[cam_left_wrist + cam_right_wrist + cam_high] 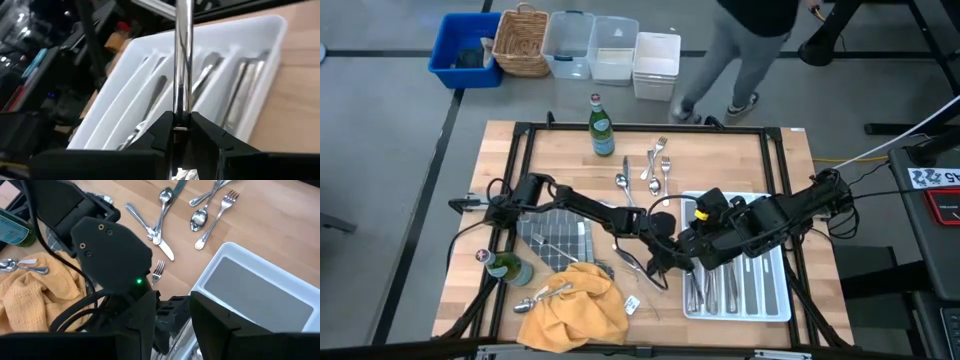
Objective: Sort silverware
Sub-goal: Stack the silver knife into the white utensil tray with the other silver knives
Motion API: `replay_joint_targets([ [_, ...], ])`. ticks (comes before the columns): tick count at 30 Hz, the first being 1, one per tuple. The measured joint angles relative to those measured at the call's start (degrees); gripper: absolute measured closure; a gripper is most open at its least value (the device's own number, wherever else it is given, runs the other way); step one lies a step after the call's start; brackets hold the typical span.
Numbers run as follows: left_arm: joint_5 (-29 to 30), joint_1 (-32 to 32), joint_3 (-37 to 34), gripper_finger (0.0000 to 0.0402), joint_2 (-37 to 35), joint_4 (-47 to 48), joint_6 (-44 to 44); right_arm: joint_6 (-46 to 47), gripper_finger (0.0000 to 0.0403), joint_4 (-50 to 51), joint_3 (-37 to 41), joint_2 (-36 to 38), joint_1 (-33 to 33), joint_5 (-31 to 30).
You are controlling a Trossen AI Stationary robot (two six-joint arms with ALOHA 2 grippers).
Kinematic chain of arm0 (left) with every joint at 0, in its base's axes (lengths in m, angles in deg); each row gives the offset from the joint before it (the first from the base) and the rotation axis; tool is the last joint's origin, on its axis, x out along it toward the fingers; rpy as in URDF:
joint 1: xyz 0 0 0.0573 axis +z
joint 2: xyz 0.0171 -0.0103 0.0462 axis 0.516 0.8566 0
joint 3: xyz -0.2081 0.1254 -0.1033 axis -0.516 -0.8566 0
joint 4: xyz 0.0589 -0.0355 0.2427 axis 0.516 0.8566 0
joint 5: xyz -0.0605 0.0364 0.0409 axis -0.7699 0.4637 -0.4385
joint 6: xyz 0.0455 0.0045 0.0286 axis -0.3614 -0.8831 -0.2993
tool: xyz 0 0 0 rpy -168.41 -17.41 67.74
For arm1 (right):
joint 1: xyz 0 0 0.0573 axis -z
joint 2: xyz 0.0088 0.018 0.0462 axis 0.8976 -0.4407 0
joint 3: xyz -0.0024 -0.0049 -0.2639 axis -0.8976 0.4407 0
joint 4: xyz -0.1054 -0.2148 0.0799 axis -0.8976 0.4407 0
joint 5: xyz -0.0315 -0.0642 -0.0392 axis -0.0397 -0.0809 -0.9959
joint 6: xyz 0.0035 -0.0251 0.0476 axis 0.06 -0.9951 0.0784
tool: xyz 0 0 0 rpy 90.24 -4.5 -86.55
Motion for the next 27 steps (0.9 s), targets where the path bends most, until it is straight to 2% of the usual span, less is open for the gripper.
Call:
replay_joint_targets([
  [6, -2.60, -0.51, 0.01, 0.0354, 1.18, 1.48, -5.71, -0.02, 0.0281, 0.01, 0.02, 0.00, 0.00, 1.62],
  [12, -2.82, -0.88, 0.03, 0.0354, 3.49, -0.42, -9.46, -0.02, 0.0281, -0.12, 0.03, -0.02, 0.00, 1.91],
  [17, -2.02, -0.86, 0.01, 0.0356, 3.17, -0.68, -11.97, -0.02, 0.0281, -0.17, 0.04, -0.02, 0.00, 2.37],
  [22, -1.45, -0.78, 0.00, 0.0359, 3.10, -5.51, -14.23, -0.03, 0.0281, -0.12, 0.04, -0.02, 0.00, 2.37],
  [27, -1.43, -0.77, 0.00, 0.0354, 2.99, -5.17, -16.18, -0.14, 0.0281, -0.02, 0.04, -0.02, 0.00, 2.37],
])
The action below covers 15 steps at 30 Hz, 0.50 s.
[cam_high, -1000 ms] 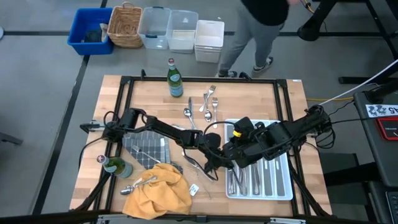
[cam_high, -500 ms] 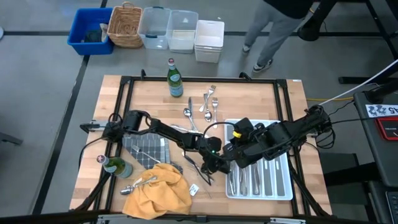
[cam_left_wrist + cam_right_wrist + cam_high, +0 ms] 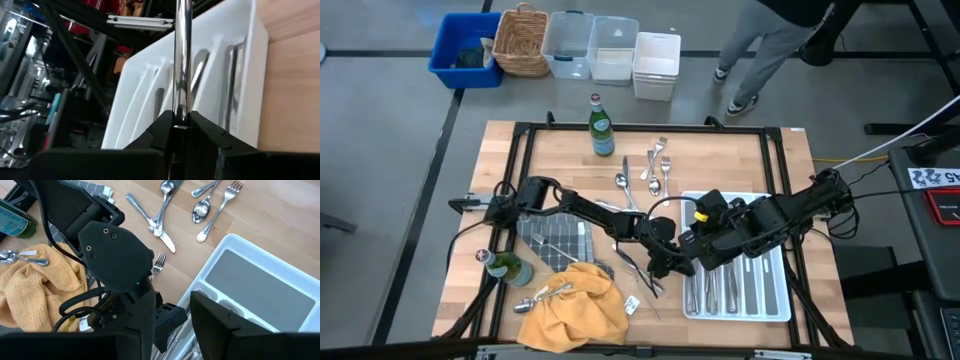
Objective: Sort silverware
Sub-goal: Stack the silver knife into the white utensil tray with the other silver knives
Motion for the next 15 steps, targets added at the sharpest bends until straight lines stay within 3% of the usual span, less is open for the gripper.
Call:
replay_joint_targets([
  [15, 0.32, 0.98, 0.00, 0.0353, 1.70, 0.09, 1.65, -1.28, 0.0281, -0.41, 0.00, 0.00, 0.00, 0.00],
])
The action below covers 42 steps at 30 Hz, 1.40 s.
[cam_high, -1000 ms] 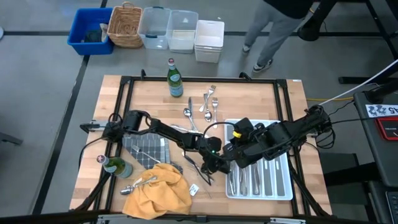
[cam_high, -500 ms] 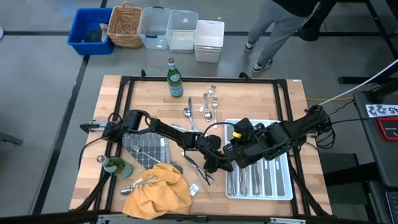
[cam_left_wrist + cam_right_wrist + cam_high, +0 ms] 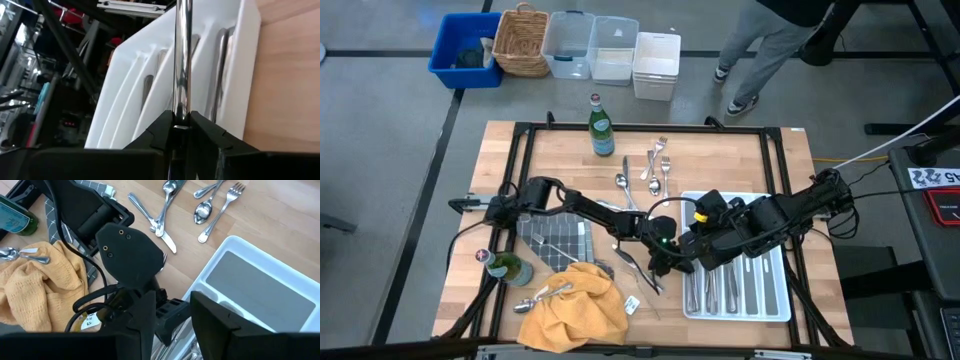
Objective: Sort silverware
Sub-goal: Stack the silver knife into the white utensil tray with the other silver knives, then stack the silver fork into the white utensil tray with the other silver forks
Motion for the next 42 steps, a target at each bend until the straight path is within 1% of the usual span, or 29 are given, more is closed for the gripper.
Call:
replay_joint_targets([
  [3, 0.83, 0.07, 0.00, 0.0352, 0.00, -0.03, 1.48, 0.02, 0.0281, -0.05, 0.00, 0.00, 0.00, 0.00],
  [5, 1.94, 0.01, 0.00, 0.0344, 0.00, 0.12, 3.04, 0.04, 0.0281, -0.07, 0.00, 0.00, 0.00, 0.00],
  [12, 4.34, 0.01, 0.02, 0.0285, -0.02, -0.35, 4.34, 0.11, 0.0281, -0.09, 0.00, 0.00, 0.00, 0.00],
  [15, 4.42, 0.01, 0.04, 0.0273, -0.30, -0.23, 4.54, 0.13, 0.0281, -0.11, 0.00, 0.00, 0.00, 0.00],
  [17, 4.62, 0.01, 0.02, 0.0271, -0.73, 0.40, 6.45, 0.13, 0.0281, -0.10, 0.00, 0.00, 0.00, 0.00],
  [20, 6.04, 0.03, -0.10, 0.0270, -2.69, 2.01, 11.54, 0.13, 0.0281, 0.04, 0.00, 0.00, 0.00, -0.01],
  [23, 7.73, 0.17, 0.00, 0.0270, -6.28, 5.56, 17.30, 0.19, 0.0281, 0.32, 0.00, 0.00, 0.00, -0.05],
  [25, 8.07, 0.58, 0.00, 0.0270, -8.70, 9.42, 20.82, 0.44, 0.0281, 0.35, 0.00, 0.00, 0.17, -0.09],
  [28, 9.16, 1.36, -0.02, 0.0270, -12.83, 18.29, 25.51, 0.44, 0.0281, 0.43, 0.00, 0.00, 0.72, -0.19],
  [32, 11.77, 2.30, 0.00, 0.0270, -19.35, 34.57, 31.64, -0.56, 0.0281, 0.39, 0.00, -0.02, 2.21, -0.61],
  [36, 13.05, 3.09, 0.00, 0.0270, -24.95, 52.99, 39.95, -5.57, 0.0281, 0.43, 0.00, -0.02, 4.54, -0.63],
  [39, 13.04, 3.41, 0.00, 0.0270, -28.62, 65.82, 49.94, -11.69, 0.0281, 0.41, 0.00, -0.02, 6.92, -0.65],
  [42, 12.99, 3.44, 0.00, 0.0270, -30.90, 76.96, 63.90, -17.24, 0.0281, 0.39, 0.00, -0.02, 9.42, -0.68],
])
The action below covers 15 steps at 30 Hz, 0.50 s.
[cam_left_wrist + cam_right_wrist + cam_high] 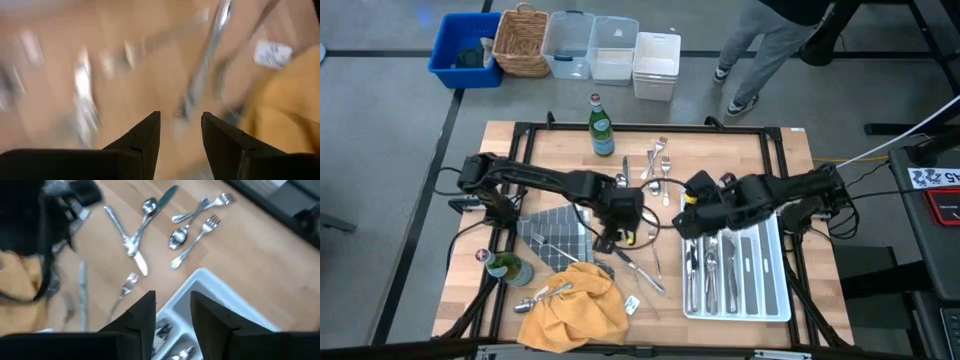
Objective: Sort silverware
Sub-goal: Stack the silver fork into the white utensil tray with the other silver forks
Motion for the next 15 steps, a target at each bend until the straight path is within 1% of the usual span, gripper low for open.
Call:
replay_joint_targets([
  [4, -0.02, 0.00, -0.02, 0.0270, -1.42, 13.67, 16.46, -8.11, 0.0281, -0.38, 0.00, 0.00, 3.21, 0.01],
  [6, -0.05, 0.00, -0.02, 0.0270, -1.47, 20.67, 21.59, -11.62, 0.0281, -0.48, 0.00, 0.00, 4.71, 0.24],
  [8, -0.04, 0.00, -0.20, 0.0270, -1.45, 26.31, 23.04, -15.01, 0.0281, -0.67, 0.00, 0.00, 5.84, 0.57],
  [10, -0.16, 0.00, -1.38, 0.0270, -1.70, 28.33, 23.38, -18.40, 0.0281, -0.93, 0.00, 0.00, 6.72, 0.59],
  [15, -4.06, -0.19, -8.05, 0.0270, -4.73, 26.95, 25.30, -25.63, 0.0281, -2.01, 0.00, 0.00, 7.94, 0.63],
])
